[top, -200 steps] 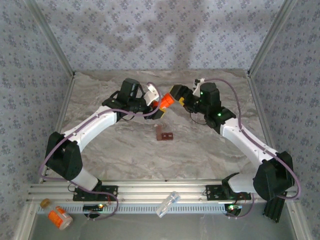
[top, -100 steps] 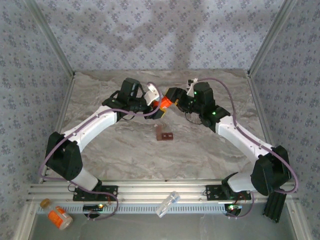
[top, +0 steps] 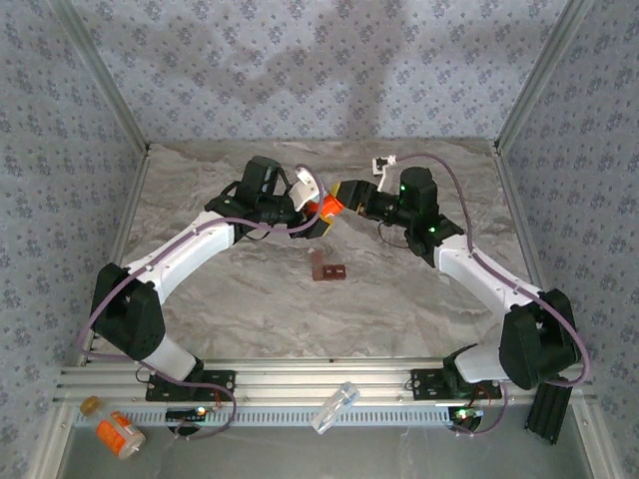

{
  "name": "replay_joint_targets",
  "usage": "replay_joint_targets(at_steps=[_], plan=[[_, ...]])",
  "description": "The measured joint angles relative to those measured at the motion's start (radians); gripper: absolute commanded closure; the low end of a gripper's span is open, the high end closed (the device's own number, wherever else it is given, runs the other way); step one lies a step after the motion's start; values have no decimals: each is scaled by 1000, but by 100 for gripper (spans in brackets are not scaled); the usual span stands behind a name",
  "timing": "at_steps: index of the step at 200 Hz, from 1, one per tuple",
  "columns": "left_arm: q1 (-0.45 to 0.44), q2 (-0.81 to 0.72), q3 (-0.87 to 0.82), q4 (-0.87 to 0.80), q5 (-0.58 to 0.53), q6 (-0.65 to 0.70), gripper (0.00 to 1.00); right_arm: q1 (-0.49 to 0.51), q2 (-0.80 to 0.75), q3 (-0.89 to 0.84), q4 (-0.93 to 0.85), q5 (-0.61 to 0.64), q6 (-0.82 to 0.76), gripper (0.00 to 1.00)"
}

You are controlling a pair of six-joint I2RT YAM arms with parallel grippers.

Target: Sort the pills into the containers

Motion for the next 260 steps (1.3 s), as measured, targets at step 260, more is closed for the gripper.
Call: replay_joint_targets(at_steps=[260], plan=[[0,0,-1,13,6,-8,100,-86,-89,-69,41,64,-24,48]])
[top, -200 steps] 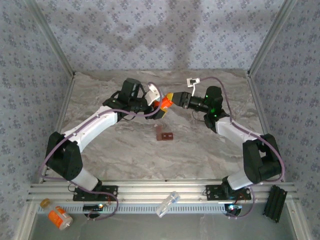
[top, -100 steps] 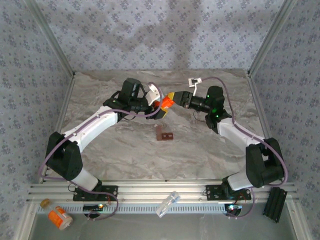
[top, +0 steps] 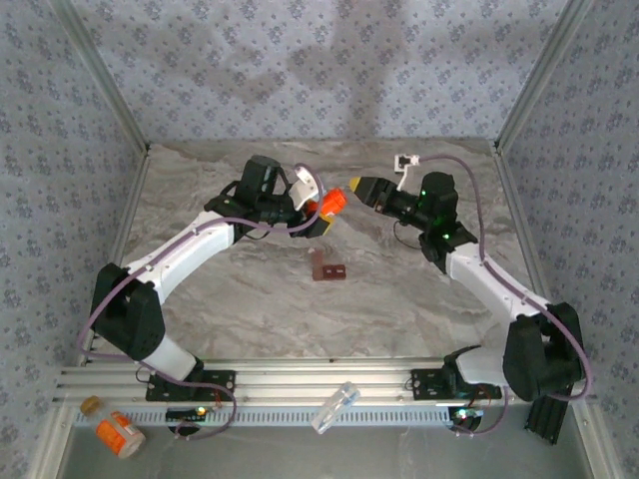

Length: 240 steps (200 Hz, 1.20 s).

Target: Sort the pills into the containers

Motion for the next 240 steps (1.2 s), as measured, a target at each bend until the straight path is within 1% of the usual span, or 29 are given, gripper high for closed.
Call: replay_joint_targets(at_steps=[26,56,76,98,146,201,213,240], plan=[[0,-9,-16,11,-11,-4,100,-32,-55,0,-157,88,-78,48],[0,-42,-68,46,-34,-26,100,-40,-94,-15,-344,236,-206,47],[0,-67,-99,65,-44,-48,100,-36,-114,-79,-422,340,-278,47],[0,-91,-134,93,-53,-80,100,-30,-109,-166,-476,438,-323,46],[0,-129,-212,136,-76,-153,100,-3,-23,-286,-498,576,-335,45],[0,-204,-268,144,-108,-196,100,42,102,-316,-473,677,-279,42],[0,-214,-271,146,-114,-204,100,49,126,-316,-464,695,-269,38],[0,-219,-274,160,-131,-215,100,75,134,-315,-446,720,-246,22]])
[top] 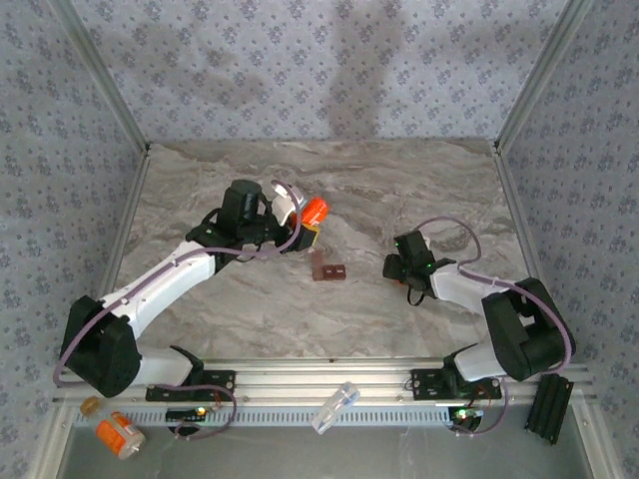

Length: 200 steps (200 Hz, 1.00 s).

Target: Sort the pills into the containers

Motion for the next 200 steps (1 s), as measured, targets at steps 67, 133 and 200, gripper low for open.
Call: replay_joint_targets(at_steps=[67,133,200], plan=[[0,5,-10,-4,-26,-7,100,-5,-34,39,-87,-27,7,19],[0,-32,-70,-49,-45,-25,100,-8,-277,133,-196,-56,-32,10],[0,-148,-115,-56,-51,-43,100,-8,-329,167,-249,-55,-106,0]])
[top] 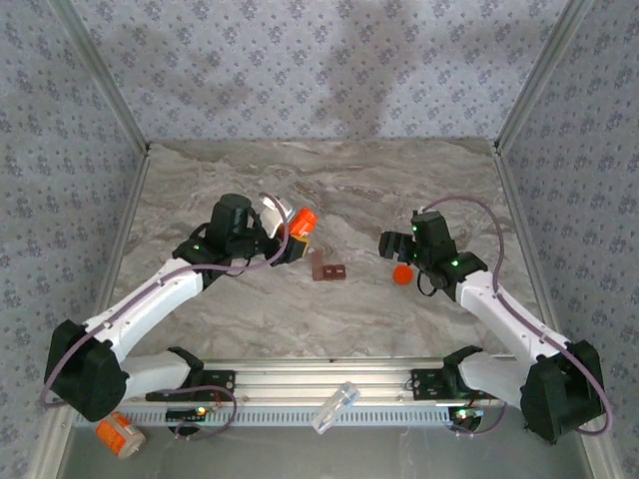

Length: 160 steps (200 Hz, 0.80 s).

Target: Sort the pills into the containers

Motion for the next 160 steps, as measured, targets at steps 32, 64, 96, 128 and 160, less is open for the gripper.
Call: replay_joint_targets(at_steps=[32,64,96,128,160], plan=[[0,-24,-30,-14,-1,-9,100,0,21,42,1,-44,-19,0],[0,-28,-50,-48,-8,-16,100,8,83,66,21,-121,-26,5],[0,-26,-58,-92,-15,-16,100,39,156,70,23,-166,-18,10],[0,-3,-63,-109,-16,-27,100,79,227,75,21,-201,-4,11],[-2,22,-97,-101,-26,-53,100,113,297,99,19,-219,-3,11]])
